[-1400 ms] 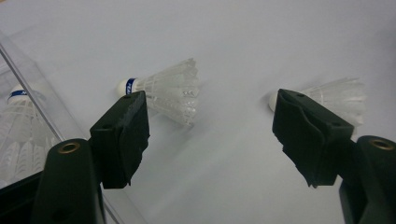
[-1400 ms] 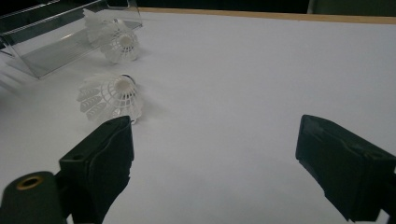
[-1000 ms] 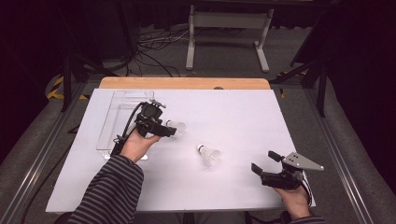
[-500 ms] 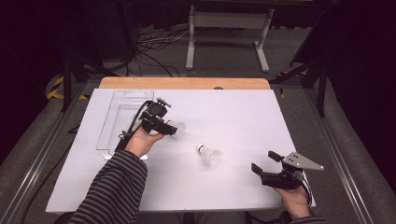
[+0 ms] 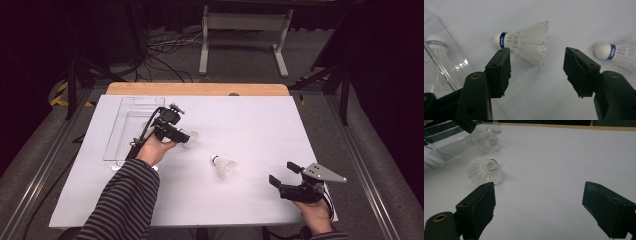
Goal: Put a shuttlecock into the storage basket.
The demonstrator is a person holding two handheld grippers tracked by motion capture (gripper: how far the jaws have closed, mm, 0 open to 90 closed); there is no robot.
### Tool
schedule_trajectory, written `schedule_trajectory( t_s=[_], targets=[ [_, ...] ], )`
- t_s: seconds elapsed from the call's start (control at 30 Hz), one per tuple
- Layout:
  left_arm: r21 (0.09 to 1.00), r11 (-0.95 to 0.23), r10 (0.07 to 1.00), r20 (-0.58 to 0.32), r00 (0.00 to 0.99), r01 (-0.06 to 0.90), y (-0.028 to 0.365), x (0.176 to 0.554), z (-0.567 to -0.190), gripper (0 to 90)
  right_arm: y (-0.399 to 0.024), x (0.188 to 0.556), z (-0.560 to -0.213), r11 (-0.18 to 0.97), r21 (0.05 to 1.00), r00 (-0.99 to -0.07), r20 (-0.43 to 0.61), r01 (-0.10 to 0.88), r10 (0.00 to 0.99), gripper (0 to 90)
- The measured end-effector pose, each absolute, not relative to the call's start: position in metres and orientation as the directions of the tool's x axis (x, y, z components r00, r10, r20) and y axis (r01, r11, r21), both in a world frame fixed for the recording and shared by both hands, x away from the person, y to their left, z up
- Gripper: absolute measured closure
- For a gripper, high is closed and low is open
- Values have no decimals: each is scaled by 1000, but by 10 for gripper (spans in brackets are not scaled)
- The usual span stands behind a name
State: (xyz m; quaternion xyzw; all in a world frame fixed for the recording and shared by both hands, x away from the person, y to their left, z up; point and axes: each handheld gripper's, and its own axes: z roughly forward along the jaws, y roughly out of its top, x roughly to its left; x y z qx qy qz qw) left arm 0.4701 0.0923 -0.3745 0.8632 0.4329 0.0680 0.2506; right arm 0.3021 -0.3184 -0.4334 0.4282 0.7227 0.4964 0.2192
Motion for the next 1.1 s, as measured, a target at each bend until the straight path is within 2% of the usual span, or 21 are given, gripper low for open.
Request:
schedule_trajectory(
  t_s=[0.73,1.1],
  targets=[
    [467,-531,778,-62,626,707,78,480,-379,512,-318,302,-434,143,904,-540,107,402,835,124],
    [454,-532,779,-68,623,715,76,487,-384,613,-318,302,-434,146,903,-542,108,404,833,124]
  ],
)
